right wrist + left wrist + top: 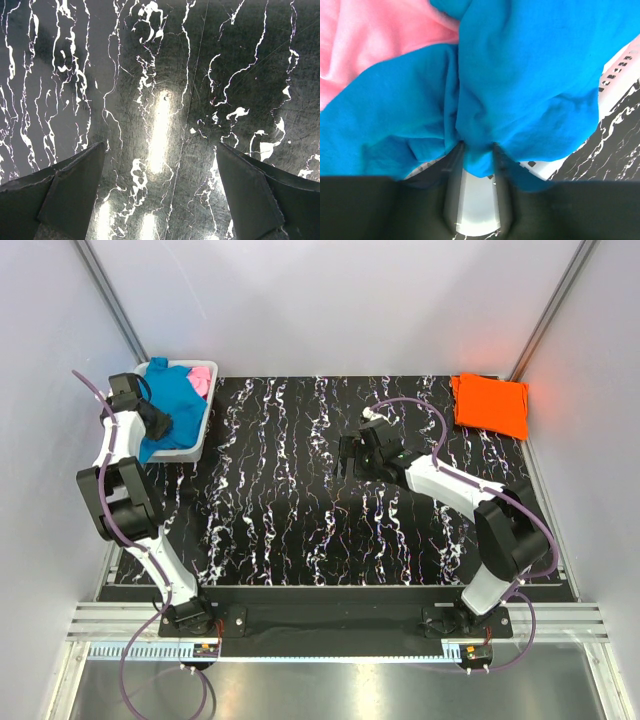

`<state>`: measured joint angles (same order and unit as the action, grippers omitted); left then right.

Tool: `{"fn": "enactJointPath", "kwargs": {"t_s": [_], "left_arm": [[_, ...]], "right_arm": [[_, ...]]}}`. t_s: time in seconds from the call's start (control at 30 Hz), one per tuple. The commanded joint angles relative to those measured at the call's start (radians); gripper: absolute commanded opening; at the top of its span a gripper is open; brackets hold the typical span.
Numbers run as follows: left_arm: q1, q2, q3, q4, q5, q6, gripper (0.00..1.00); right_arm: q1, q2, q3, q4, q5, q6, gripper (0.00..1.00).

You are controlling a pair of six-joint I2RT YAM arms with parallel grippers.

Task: Fold and stack the t-shirts
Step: Grab the tshirt from the pile, then move the tshirt to the center of the board

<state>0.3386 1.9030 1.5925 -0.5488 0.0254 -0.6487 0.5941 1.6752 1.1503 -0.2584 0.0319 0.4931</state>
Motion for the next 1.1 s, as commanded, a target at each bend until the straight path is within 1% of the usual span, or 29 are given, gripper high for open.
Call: {"fn": "enactJointPath", "kwargs": {"t_s": [0.0,0.03,0.07,0.23,0.33,0.37,0.43,0.53,0.57,0.63,0.67,0.7,0.73,0.77,0.8,0.83,0.87,0.9,0.93,0.97,1.03,1.07], "left_arm": [[0.004,0.011,0.023,0.053,-0.005,0.012,0.21],[0.004,0.011,0.024,0.055,-0.004,0.011,0.05],[0.005,0.011,0.023,0.053,-0.001,0.008,0.00],[0.004,-0.030,0.009,0.059,0.039,-0.014,0.00],[-0.001,-0.083,-0.012,0.084,0.091,-0.026,0.00],[-0.004,-0.096,-0.014,0.102,0.134,-0.023,0.00],[-0.022,-0.133,-0.008,0.110,0.175,-0.016,0.00],[-0.062,-0.171,0.009,0.109,0.244,-0.002,0.00],[-0.078,-0.198,0.017,0.109,0.269,0.007,0.00],[-0.139,-0.226,0.029,0.105,0.291,0.029,0.00],[-0.163,-0.254,0.038,0.102,0.289,0.050,0.00],[-0.223,-0.269,0.050,0.098,0.286,0.067,0.00],[-0.255,-0.277,0.066,0.086,0.269,0.084,0.00],[-0.329,-0.289,0.111,0.049,0.255,0.124,0.00],[-0.370,-0.292,0.136,0.027,0.242,0.145,0.00],[-0.409,-0.291,0.162,0.003,0.232,0.165,0.00],[-0.480,-0.291,0.213,-0.034,0.228,0.202,0.00],[-0.516,-0.292,0.231,-0.049,0.228,0.214,0.00],[-0.548,-0.297,0.244,-0.060,0.225,0.221,0.00],[-0.611,-0.301,0.259,-0.072,0.228,0.239,0.00],[-0.673,-0.321,0.267,-0.086,0.226,0.260,0.00],[-0.729,-0.334,0.262,-0.091,0.226,0.282,0.00]], "right_arm": [[0.007,-0.002,0.040,0.016,-0.006,-0.014,1.00],[0.007,-0.002,0.039,0.015,-0.006,-0.011,1.00],[0.007,-0.005,0.040,0.013,-0.004,-0.013,1.00],[0.007,-0.008,0.043,0.010,-0.007,-0.014,1.00],[0.007,-0.009,0.046,0.002,-0.004,-0.007,1.00],[0.007,-0.012,0.049,-0.001,0.014,-0.002,1.00],[0.009,-0.028,0.049,-0.022,0.057,0.025,1.00],[0.006,-0.058,0.057,-0.079,0.204,0.059,1.00],[0.006,-0.066,0.074,-0.099,0.288,0.065,1.00],[0.001,-0.080,0.095,-0.166,0.354,0.073,1.00],[-0.008,-0.083,0.126,-0.195,0.418,0.079,1.00],[-0.013,-0.088,0.140,-0.252,0.446,0.093,1.00],[-0.020,-0.095,0.152,-0.280,0.466,0.101,1.00],[-0.040,-0.101,0.173,-0.310,0.517,0.119,1.00],[-0.053,-0.110,0.180,-0.367,0.532,0.160,1.00],[-0.072,-0.135,0.181,-0.386,0.539,0.176,1.00],[-0.089,-0.150,0.178,-0.406,0.554,0.197,1.00],[-0.130,-0.172,0.172,-0.429,0.554,0.234,1.00],[-0.151,-0.213,0.160,-0.430,0.547,0.239,1.00],[-0.166,-0.236,0.140,-0.430,0.539,0.248,1.00],[-0.200,-0.294,0.121,-0.429,0.546,0.254,1.00],[-0.209,-0.313,0.111,-0.430,0.542,0.252,1.00]]}}
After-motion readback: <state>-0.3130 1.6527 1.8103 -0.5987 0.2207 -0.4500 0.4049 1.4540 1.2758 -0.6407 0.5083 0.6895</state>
